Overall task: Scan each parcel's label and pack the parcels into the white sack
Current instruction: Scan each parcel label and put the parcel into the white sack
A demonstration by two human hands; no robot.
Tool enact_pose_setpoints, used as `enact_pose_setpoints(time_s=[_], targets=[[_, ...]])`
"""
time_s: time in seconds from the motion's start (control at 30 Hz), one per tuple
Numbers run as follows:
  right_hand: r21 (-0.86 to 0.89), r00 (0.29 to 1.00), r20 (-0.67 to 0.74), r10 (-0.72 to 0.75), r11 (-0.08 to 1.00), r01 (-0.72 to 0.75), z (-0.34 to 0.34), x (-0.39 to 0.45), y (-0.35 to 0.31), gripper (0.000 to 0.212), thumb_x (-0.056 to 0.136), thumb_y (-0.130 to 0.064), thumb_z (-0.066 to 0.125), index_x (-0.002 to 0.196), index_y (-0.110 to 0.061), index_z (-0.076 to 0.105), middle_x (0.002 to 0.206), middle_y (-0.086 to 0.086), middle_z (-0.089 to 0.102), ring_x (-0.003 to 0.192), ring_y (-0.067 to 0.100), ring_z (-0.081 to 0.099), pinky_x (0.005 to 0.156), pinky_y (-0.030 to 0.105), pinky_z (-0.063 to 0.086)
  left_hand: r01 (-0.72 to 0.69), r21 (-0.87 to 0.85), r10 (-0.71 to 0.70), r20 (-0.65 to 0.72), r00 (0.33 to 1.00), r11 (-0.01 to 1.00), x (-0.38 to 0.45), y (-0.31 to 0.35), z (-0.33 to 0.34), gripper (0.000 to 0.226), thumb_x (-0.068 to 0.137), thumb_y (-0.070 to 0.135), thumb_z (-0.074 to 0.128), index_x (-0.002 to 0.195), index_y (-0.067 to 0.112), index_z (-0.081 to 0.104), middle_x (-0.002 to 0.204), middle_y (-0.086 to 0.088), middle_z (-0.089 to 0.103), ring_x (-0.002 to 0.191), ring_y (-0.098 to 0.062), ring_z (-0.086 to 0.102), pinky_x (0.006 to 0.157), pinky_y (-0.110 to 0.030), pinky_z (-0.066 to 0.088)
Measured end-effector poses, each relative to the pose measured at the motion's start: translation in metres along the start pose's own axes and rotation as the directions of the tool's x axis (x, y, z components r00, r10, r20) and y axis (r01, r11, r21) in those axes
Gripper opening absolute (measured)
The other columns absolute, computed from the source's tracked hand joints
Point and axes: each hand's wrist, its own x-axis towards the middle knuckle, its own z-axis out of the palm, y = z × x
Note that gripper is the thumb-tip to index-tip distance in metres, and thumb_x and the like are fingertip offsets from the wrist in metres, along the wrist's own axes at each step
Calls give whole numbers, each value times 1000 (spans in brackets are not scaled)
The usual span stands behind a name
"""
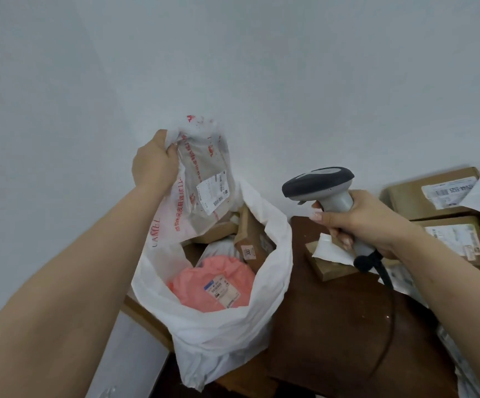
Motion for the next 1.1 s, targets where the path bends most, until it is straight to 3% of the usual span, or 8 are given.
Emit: enact_pose_setpoints(time_s=[0.23,0.27,0.33,0.4,0.53,0.73,0.97,1.1], targets=[[21,999,12,42,999,-42,26,22,13,28,85,-23,75,87,-1,58,55,8,53,42,20,42,49,33,44,238,46,-241,84,967,970,-46,-45,27,29,100,19,36,127,10,42,101,-22,62,90,-41,58,69,-40,41],[26,999,7,52,998,-53,27,23,15,30,85,-24,75,87,-1,57,56,9,53,43,20,42,49,32,43,340,57,-345,134,929,939,-60,-52,38,37,100,22,37,136,12,36,111,-22,61,99,-43,58,74,-41,42],[47,997,-1,78,996,-78,28,24,21,29,85,-23,75,89,0,58,56,9,53,42,20,42,47,30,43,533,187,-564,315,763,825,-93,-64,57,63,99,29,45,152,15,13,141,-22,45,125,-44,46,97,-47,41],[65,993,-6,114,991,-114,28,24,27,28,86,-22,75,89,0,58,56,8,52,41,18,41,44,28,42,505,379,-631,429,647,775,-117,-69,74,85,96,27,53,153,8,-6,156,-21,20,141,-42,24,113,-50,29],[74,983,-27,182,981,-179,24,20,40,44,86,-26,75,98,13,60,66,18,50,42,19,42,44,28,43,366,347,-498,468,730,863,-110,-47,90,79,90,22,59,151,9,11,150,-19,27,138,-38,26,107,-48,37],[138,959,-143,244,965,-225,0,-12,52,28,87,-25,74,89,0,60,60,10,52,43,15,43,43,27,43,78,93,-118,582,805,993,-100,37,125,63,91,24,56,144,6,26,138,-21,40,126,-38,41,100,-45,39],[220,890,-352,290,950,-223,-81,-78,73,28,89,-22,71,88,4,60,59,16,50,42,18,40,41,26,40,-147,-204,245,637,730,968,-142,179,171,65,92,27,60,146,11,28,142,-16,40,132,-33,37,104,-43,37],[265,803,-473,362,928,-263,-145,-125,86,22,89,-20,72,90,-3,58,59,9,50,44,17,41,41,26,39,-226,-352,410,647,642,909,-170,267,191,65,92,28,60,147,13,28,145,-12,39,134,-30,36,108,-42,36]])
